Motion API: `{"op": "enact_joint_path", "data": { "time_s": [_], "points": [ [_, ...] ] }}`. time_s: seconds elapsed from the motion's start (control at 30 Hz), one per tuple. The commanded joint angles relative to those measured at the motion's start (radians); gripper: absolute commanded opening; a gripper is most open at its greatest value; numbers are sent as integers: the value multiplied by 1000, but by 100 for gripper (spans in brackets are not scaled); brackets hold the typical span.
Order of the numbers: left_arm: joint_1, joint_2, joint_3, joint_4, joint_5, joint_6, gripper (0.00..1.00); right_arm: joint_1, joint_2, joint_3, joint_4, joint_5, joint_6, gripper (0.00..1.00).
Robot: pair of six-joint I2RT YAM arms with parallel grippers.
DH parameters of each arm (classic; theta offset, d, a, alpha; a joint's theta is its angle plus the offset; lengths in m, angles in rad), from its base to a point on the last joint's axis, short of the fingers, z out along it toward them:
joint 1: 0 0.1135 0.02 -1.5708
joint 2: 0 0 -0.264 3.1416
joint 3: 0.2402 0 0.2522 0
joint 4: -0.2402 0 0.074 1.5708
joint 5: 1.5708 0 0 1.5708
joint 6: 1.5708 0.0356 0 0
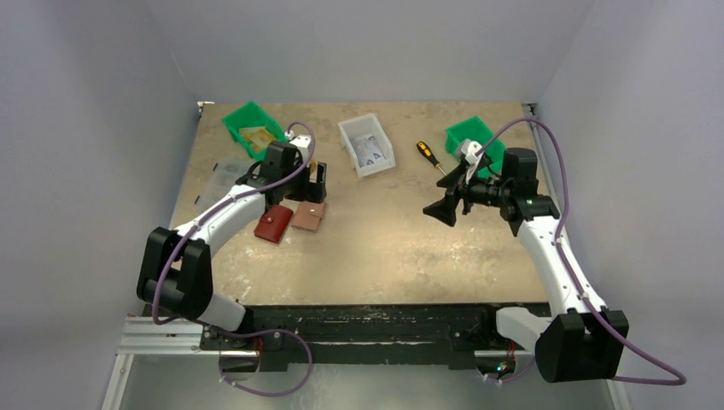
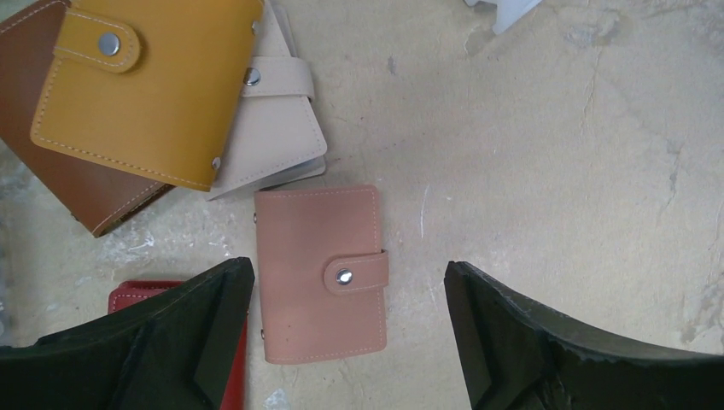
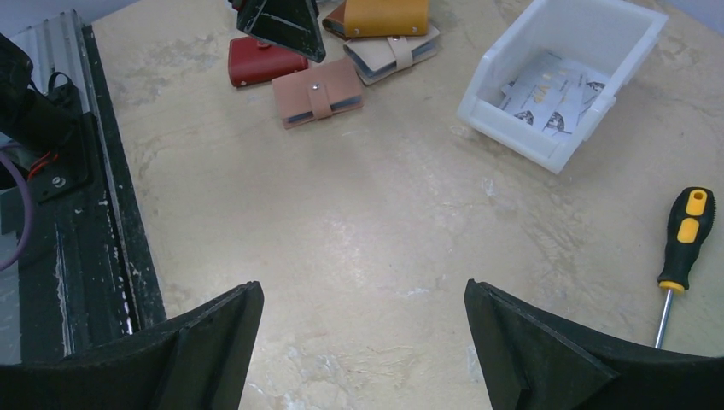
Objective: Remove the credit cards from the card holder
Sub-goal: Open the card holder at the center of the board.
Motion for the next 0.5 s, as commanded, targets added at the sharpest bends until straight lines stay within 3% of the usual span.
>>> {"op": "enact_joint_path", "data": {
  "time_s": [0.0,0.47],
  "points": [
    [21,2,-7,31,58,38,89,-4,1,7,-9,-33,-26,99],
    [87,78,-23,34,141,-33,92,-5,5,4,-12,-37,-37,99]
  ]
}}
